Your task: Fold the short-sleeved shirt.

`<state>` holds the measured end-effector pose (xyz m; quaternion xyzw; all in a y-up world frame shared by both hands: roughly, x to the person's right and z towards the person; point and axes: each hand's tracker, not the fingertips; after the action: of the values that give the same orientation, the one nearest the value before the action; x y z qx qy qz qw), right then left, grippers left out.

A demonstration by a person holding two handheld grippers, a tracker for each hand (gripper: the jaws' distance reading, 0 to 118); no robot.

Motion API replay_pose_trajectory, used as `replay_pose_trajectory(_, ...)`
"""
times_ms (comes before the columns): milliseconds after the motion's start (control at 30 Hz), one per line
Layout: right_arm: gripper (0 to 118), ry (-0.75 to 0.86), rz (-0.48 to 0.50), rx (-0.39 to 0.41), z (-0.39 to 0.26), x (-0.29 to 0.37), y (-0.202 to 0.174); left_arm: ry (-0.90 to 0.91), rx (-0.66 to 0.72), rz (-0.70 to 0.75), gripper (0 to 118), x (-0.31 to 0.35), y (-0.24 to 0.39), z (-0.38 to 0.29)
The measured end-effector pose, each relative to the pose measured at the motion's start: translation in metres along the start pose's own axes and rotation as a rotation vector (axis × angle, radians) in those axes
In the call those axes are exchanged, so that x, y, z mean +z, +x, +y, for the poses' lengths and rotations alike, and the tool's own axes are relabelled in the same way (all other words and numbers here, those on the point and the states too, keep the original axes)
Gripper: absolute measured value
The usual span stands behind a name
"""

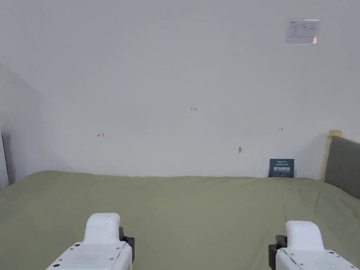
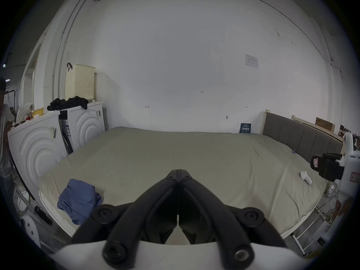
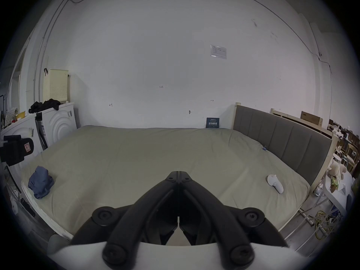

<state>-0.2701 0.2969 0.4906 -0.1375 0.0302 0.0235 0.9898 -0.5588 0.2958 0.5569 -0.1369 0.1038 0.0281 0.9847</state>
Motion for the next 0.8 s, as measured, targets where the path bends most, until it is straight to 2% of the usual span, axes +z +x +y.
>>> replay_pose_trajectory(800,1,0.035,0.008,0.034,0.016,-0.001,-0.006,0.005,-0.011,0.005,0,0.001,0.003,0.014)
